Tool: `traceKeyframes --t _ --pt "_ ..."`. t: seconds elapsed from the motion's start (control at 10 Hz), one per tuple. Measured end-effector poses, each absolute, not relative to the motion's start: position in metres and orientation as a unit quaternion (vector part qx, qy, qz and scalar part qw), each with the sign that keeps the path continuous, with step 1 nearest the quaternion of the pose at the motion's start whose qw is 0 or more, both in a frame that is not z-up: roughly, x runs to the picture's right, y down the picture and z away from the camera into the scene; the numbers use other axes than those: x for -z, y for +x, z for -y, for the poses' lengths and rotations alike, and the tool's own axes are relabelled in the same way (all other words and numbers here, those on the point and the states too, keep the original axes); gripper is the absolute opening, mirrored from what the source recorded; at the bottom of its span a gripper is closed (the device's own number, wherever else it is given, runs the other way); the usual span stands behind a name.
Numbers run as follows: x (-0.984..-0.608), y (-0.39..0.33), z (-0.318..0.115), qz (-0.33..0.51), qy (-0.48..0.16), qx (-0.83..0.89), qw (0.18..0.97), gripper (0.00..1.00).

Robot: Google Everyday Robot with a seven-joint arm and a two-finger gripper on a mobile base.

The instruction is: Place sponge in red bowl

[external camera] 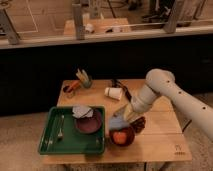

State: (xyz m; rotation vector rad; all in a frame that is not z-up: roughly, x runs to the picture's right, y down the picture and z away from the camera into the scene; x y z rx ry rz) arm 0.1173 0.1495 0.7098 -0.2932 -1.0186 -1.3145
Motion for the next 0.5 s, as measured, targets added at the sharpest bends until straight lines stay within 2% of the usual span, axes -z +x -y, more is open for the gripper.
traceKeyframes --t 0.2,0.5 --pt "-0.7116 0.1202 -0.1509 0.444 -0.136 0.581 0.668 0.46" --pt "-0.7146 0.1276 -0.1499 0.443 -0.144 0.577 0.671 0.72"
